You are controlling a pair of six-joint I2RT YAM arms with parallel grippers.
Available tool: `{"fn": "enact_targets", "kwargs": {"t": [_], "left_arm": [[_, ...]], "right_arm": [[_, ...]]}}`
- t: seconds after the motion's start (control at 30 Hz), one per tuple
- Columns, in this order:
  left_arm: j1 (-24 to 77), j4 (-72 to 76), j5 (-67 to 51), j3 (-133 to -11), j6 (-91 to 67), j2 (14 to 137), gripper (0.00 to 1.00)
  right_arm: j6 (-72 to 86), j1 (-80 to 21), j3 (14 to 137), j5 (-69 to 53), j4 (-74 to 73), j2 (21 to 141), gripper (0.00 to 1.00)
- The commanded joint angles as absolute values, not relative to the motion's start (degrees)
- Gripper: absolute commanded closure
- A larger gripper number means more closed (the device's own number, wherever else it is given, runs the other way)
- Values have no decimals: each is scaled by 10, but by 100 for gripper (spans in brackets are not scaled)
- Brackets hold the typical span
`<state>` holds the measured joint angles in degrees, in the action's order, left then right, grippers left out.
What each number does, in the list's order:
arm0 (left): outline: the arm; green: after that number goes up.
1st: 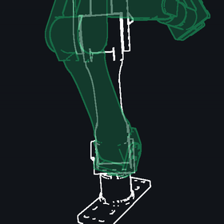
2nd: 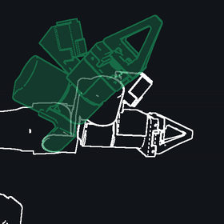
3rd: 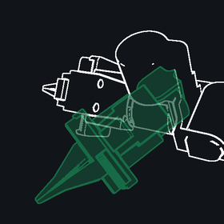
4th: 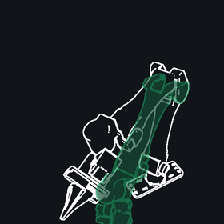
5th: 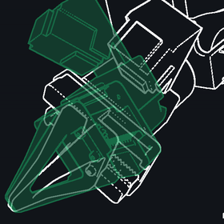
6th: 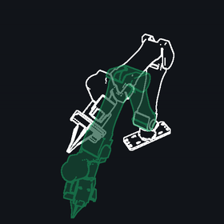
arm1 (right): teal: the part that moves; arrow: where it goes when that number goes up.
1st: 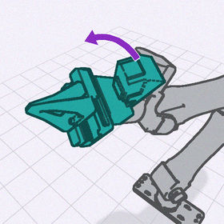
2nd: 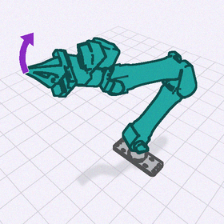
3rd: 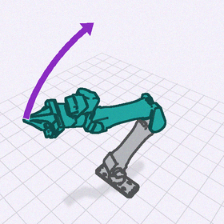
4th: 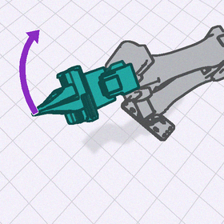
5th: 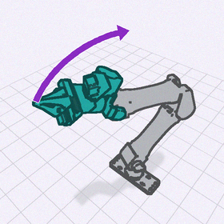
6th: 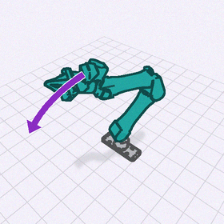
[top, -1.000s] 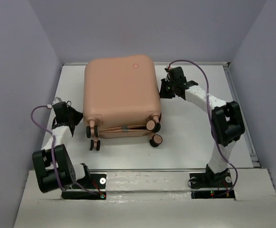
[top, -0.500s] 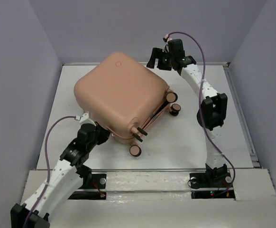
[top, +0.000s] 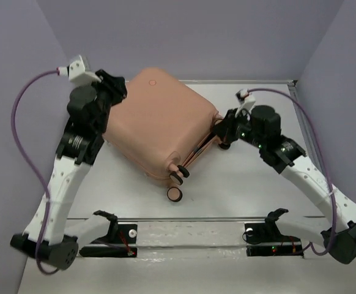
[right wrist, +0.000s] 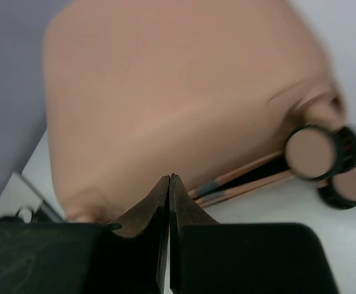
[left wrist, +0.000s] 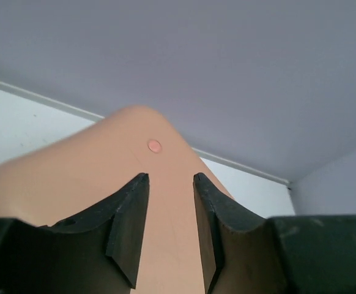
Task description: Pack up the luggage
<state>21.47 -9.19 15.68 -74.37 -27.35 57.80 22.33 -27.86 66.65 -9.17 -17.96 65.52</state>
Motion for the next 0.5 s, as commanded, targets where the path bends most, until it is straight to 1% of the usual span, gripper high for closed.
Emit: {"fn": "enact_targets", "kwargs": {"t": [0.0,0.03,0.07,0.1,0.17,0.2,0.23,0.3,0.33,0.37,0.4,0.43,0.47], "left_arm": [[93,-86,85,-875,-224,771,54],[92,-86,84,-896,-227,801,54],[48,-94,51,-916,-231,828,54],[27,-102,34,-938,-236,884,54],[-28,-138,-23,-1009,-237,945,54],[-41,-151,-34,-1037,-235,1006,54],[-62,-175,-57,-1085,-225,1038,54],[-79,-203,-84,-1138,-220,1097,54],[-83,-213,-113,-1190,-212,1154,54],[-86,-245,-126,-1220,-197,1184,54],[-89,-264,-135,-1255,-189,1240,54],[-89,-276,-159,-1304,-183,1266,55],[-89,-281,-181,-1313,-183,1284,55]], "right_arm": [[259,-363,507,-67,-145,625,93],[264,-369,490,-62,-146,614,93],[266,-369,475,-53,-146,606,93],[266,-369,463,-48,-145,594,93],[258,-369,443,-26,-143,597,93],[256,-369,444,-26,-141,605,93],[251,-369,450,-39,-137,633,93],[252,-369,454,-45,-120,665,93],[258,-369,459,-46,-101,695,93],[259,-369,467,-48,-92,708,93],[262,-369,473,-46,-77,721,93],[265,-369,482,-41,-75,736,93],[265,-369,497,-33,-72,763,93]]}}
